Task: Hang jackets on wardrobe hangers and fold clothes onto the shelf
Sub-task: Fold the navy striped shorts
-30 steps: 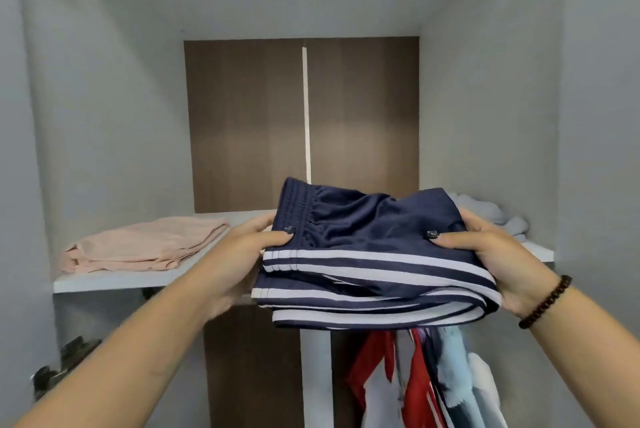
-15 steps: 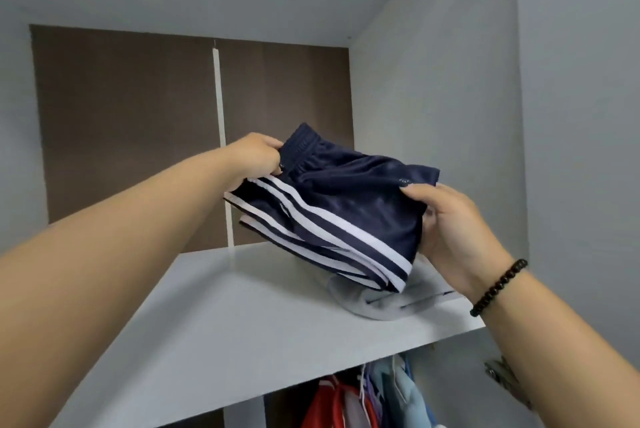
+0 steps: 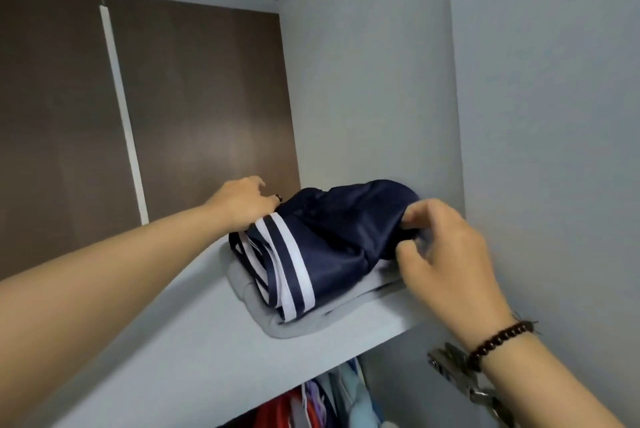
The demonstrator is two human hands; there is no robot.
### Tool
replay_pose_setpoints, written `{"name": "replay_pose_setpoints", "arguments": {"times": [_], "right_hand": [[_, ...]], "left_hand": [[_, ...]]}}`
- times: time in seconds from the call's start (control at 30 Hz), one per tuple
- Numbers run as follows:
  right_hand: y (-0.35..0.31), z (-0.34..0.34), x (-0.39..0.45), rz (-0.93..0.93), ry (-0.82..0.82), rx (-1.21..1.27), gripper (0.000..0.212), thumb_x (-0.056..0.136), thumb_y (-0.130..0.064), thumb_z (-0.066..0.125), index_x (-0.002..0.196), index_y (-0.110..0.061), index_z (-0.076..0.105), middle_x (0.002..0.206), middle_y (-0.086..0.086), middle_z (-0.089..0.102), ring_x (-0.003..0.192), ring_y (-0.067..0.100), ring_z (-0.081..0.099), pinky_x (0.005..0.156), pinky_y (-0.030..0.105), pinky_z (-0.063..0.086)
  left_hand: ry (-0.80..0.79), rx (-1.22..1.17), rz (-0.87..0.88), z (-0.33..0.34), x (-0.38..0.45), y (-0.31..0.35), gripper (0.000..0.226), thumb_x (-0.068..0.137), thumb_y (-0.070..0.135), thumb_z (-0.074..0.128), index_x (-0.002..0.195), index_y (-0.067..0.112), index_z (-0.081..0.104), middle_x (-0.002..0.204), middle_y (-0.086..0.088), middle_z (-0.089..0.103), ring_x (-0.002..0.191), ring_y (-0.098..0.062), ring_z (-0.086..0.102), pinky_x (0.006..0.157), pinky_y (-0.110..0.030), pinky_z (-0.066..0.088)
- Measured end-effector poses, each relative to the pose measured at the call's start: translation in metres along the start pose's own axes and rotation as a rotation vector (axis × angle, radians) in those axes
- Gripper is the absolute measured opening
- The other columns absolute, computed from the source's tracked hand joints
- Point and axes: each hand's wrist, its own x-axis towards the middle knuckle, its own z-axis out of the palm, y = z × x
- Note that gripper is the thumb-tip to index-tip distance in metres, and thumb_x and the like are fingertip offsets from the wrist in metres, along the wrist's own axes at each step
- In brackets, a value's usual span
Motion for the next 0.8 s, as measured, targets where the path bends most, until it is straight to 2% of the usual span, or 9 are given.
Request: {"name": "replay_pose_setpoints", "arguments": {"times": [0.07, 0.17, 0.27, 0.37, 0.47, 0.53, 0.6, 0.7, 0.8], "right_hand": [[0.003, 0.008, 0.001, -0.071, 0.057, -0.177, 0.041, 0.076, -0.003, 0.06, 0.108, -0.022, 0.045, 0.098, -0.006, 0.043, 0.083, 0.015, 0.047, 0.055, 0.027, 0.041], [0.001, 0.017, 0.01, -0.026, -0.005, -0.49, 0.054, 0.079, -0.004, 0.058, 0.127, -0.017, 0.039, 0.1, 0.002, 0.03, 0.063, 0.02, 0.037, 0.047, 0.026, 0.027], [-0.013, 0.016, 0.03, -0.003, -0.056, -0.654, 0.018, 0.086, -0.002, 0.05, 0.098, -0.014, 0.043, 0.093, 0.002, 0.025, 0.048, 0.017, 0.022, 0.043, 0.028, 0.015], [-0.026, 0.018, 0.047, -0.243, 0.052, -0.629, 0.018, 0.068, 0.004, 0.068, 0.076, -0.01, 0.06, 0.08, 0.008, 0.046, 0.046, 0.022, 0.033, 0.047, 0.019, 0.015], [-0.023, 0.016, 0.044, -0.349, -0.02, -0.657, 0.019, 0.056, 0.007, 0.073, 0.066, -0.005, 0.063, 0.073, 0.014, 0.055, 0.056, 0.029, 0.053, 0.054, 0.029, 0.028], [-0.012, 0.011, 0.034, -0.196, -0.189, -0.772, 0.017, 0.075, 0.003, 0.061, 0.085, -0.01, 0.065, 0.095, 0.01, 0.053, 0.076, 0.029, 0.058, 0.06, 0.031, 0.032], [-0.004, 0.001, 0.027, -0.153, -0.287, -0.805, 0.028, 0.088, -0.003, 0.048, 0.106, -0.019, 0.062, 0.104, 0.003, 0.047, 0.094, 0.025, 0.056, 0.068, 0.03, 0.034], [-0.028, -0.016, 0.031, -0.221, -0.242, -0.777, 0.029, 0.087, -0.008, 0.045, 0.106, -0.023, 0.06, 0.092, -0.002, 0.042, 0.101, 0.024, 0.05, 0.072, 0.031, 0.03], [-0.037, -0.007, 0.037, -0.249, -0.26, -0.485, 0.035, 0.093, -0.027, 0.043, 0.127, -0.033, 0.052, 0.127, -0.004, 0.048, 0.122, 0.024, 0.037, 0.094, 0.04, 0.034]], "left_hand": [[-0.165, -0.109, -0.199, -0.005, -0.013, 0.003, 0.064, 0.089, 0.057, 0.051, 0.141, 0.021, 0.041, 0.136, -0.008, 0.048, 0.118, -0.033, 0.05, 0.083, -0.037, 0.045], [-0.37, -0.21, -0.3, -0.006, -0.03, -0.004, 0.068, 0.084, 0.065, 0.053, 0.141, 0.031, 0.038, 0.145, -0.004, 0.042, 0.128, -0.038, 0.044, 0.1, -0.057, 0.041], [-0.313, -0.213, -0.222, -0.001, -0.034, -0.012, 0.047, 0.086, 0.045, 0.059, 0.128, 0.028, 0.045, 0.126, -0.003, 0.058, 0.112, -0.031, 0.054, 0.097, -0.048, 0.044], [-0.29, -0.289, -0.218, 0.0, -0.036, -0.018, 0.057, 0.069, 0.04, 0.061, 0.123, 0.026, 0.049, 0.11, 0.0, 0.066, 0.093, -0.026, 0.059, 0.087, -0.037, 0.048], [-0.239, -0.339, -0.26, 0.003, -0.033, -0.02, 0.053, 0.087, 0.032, 0.059, 0.135, 0.028, 0.037, 0.112, -0.007, 0.064, 0.093, -0.027, 0.059, 0.087, -0.041, 0.051], [-0.213, -0.348, -0.275, 0.003, -0.033, -0.016, 0.068, 0.094, 0.025, 0.052, 0.15, 0.031, 0.013, 0.094, -0.006, 0.058, 0.089, -0.029, 0.055, 0.075, -0.035, 0.049], [-0.193, -0.338, -0.275, 0.005, -0.031, -0.013, 0.078, 0.096, 0.023, 0.049, 0.152, 0.033, -0.003, 0.094, -0.007, 0.056, 0.094, -0.03, 0.058, 0.077, -0.037, 0.05], [-0.153, -0.325, -0.305, 0.008, -0.025, -0.01, 0.066, 0.095, 0.024, 0.047, 0.15, 0.025, 0.011, 0.107, -0.016, 0.059, 0.092, -0.034, 0.061, 0.082, -0.043, 0.052], [-0.162, -0.462, -0.389, 0.013, -0.027, -0.007, 0.039, 0.088, 0.02, 0.047, 0.126, 0.01, 0.044, 0.079, -0.01, 0.056, 0.064, -0.026, 0.051, 0.069, -0.036, 0.046]]}}
